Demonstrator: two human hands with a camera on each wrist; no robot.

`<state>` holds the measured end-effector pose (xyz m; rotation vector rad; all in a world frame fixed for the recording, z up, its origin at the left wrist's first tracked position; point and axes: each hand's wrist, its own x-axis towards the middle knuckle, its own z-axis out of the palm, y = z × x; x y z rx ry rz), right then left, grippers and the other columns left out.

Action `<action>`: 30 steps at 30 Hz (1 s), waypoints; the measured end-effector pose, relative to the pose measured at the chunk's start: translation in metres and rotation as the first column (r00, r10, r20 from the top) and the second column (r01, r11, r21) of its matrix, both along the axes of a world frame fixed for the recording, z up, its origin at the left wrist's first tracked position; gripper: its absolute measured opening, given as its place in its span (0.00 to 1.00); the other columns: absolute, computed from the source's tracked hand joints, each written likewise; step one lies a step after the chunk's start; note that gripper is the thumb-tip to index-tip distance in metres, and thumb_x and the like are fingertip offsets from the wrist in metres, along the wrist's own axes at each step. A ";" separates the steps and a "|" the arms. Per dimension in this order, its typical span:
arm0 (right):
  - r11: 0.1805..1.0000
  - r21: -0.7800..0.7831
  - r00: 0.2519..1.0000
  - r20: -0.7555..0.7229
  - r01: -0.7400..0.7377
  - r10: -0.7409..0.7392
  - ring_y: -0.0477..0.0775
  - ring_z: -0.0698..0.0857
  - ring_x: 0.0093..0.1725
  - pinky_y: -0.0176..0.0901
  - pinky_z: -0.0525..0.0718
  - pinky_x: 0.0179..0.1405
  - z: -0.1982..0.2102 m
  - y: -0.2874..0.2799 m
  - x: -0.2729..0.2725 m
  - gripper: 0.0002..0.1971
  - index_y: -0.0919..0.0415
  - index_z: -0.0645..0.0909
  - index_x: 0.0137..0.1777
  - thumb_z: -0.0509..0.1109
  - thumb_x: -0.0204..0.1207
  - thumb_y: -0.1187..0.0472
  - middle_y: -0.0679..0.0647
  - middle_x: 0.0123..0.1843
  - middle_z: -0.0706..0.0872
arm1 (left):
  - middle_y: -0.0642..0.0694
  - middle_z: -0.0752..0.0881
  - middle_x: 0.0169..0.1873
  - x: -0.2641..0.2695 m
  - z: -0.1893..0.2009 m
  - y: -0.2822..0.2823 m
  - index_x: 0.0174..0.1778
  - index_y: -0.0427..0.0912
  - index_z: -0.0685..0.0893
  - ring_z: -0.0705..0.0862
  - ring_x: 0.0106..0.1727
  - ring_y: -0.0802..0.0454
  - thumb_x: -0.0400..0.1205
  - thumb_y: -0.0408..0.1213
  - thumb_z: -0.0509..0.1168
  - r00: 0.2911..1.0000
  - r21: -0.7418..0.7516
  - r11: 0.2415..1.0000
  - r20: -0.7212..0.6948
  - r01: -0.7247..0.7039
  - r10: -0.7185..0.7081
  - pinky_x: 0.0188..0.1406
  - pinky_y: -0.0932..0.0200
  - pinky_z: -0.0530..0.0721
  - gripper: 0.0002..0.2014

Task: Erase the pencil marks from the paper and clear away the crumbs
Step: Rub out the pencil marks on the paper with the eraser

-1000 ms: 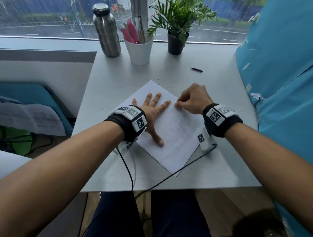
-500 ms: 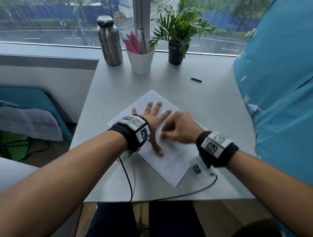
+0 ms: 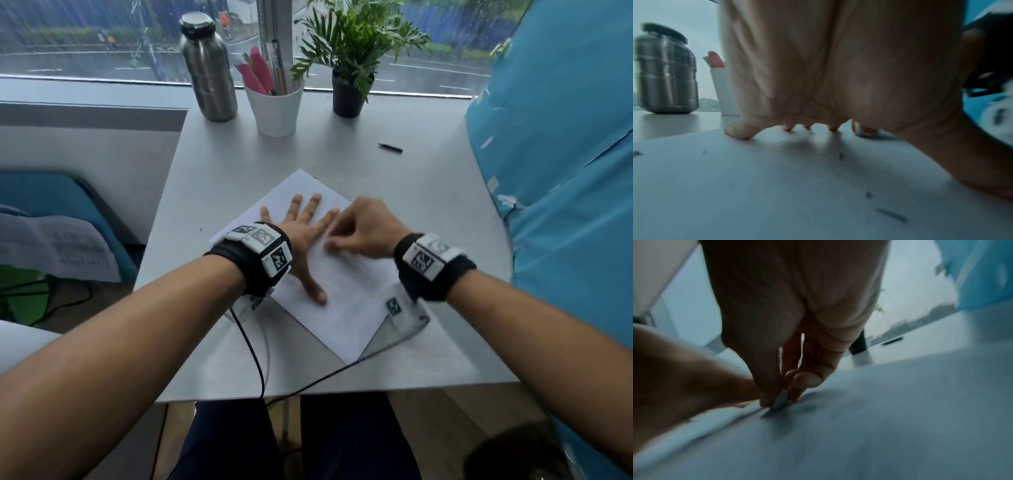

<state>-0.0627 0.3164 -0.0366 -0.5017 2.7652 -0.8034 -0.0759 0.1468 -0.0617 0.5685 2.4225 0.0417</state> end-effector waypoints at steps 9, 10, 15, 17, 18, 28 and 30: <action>0.994 0.040 0.994 0.047 -0.104 0.102 0.37 0.80 0.22 0.28 0.77 0.27 0.005 -0.008 0.003 0.05 0.62 0.90 0.33 0.81 0.64 0.61 0.47 0.26 0.87 | 0.53 0.19 0.78 0.003 0.002 0.000 0.79 0.61 0.23 0.20 0.79 0.44 0.41 0.75 0.78 1.000 0.003 1.000 -0.008 -0.019 0.019 0.69 0.14 0.35 0.84; 0.989 0.037 0.989 0.059 -0.140 0.138 0.37 0.80 0.23 0.27 0.76 0.26 0.002 -0.008 0.007 0.06 0.63 0.89 0.32 0.81 0.65 0.62 0.49 0.27 0.88 | 0.53 0.19 0.78 0.003 0.003 0.000 0.80 0.60 0.23 0.20 0.79 0.44 0.41 0.75 0.78 1.000 -0.005 1.000 -0.002 -0.017 0.017 0.69 0.14 0.36 0.84; 0.991 0.062 0.991 -0.067 0.119 -0.115 0.35 0.83 0.25 0.30 0.86 0.33 0.006 0.029 -0.041 0.07 0.60 0.92 0.39 0.81 0.66 0.57 0.51 0.34 0.91 | 0.53 0.18 0.78 0.003 0.009 0.002 0.80 0.57 0.22 0.20 0.79 0.44 0.44 0.74 0.79 0.999 -0.033 0.999 0.017 -0.034 0.035 0.70 0.14 0.35 0.84; 0.992 0.052 0.991 -0.071 0.113 -0.109 0.35 0.83 0.24 0.38 0.89 0.35 0.009 0.027 -0.042 0.06 0.61 0.92 0.38 0.82 0.66 0.58 0.50 0.31 0.90 | 0.53 0.18 0.78 0.003 0.009 0.004 0.80 0.57 0.22 0.19 0.79 0.44 0.44 0.73 0.79 0.999 -0.035 0.999 0.023 -0.034 0.035 0.70 0.15 0.35 0.83; 0.997 0.045 0.997 -0.056 0.064 -0.062 0.37 0.84 0.24 0.39 0.89 0.35 0.010 0.020 -0.035 0.06 0.61 0.91 0.37 0.82 0.65 0.58 0.50 0.30 0.90 | 0.53 0.18 0.78 0.003 0.009 0.004 0.80 0.57 0.22 0.19 0.79 0.45 0.45 0.73 0.79 0.999 -0.036 0.999 0.024 -0.033 0.034 0.70 0.15 0.35 0.83; 0.991 0.091 0.991 -0.098 0.101 -0.092 0.40 0.84 0.28 0.40 0.89 0.39 0.008 0.034 -0.061 0.06 0.59 0.92 0.37 0.82 0.65 0.57 0.50 0.32 0.91 | 0.53 0.19 0.79 0.005 0.012 0.004 0.81 0.54 0.22 0.20 0.79 0.45 0.46 0.72 0.80 0.999 -0.025 0.999 0.022 -0.046 0.047 0.70 0.15 0.34 0.84; 0.992 0.075 0.992 -0.083 0.105 -0.098 0.38 0.83 0.26 0.31 0.85 0.33 0.014 0.034 -0.064 0.06 0.59 0.92 0.37 0.82 0.65 0.56 0.51 0.33 0.91 | 0.54 0.19 0.79 0.006 0.013 0.003 0.81 0.53 0.23 0.20 0.79 0.46 0.46 0.71 0.80 0.998 -0.012 0.999 0.028 -0.047 0.047 0.70 0.16 0.33 0.84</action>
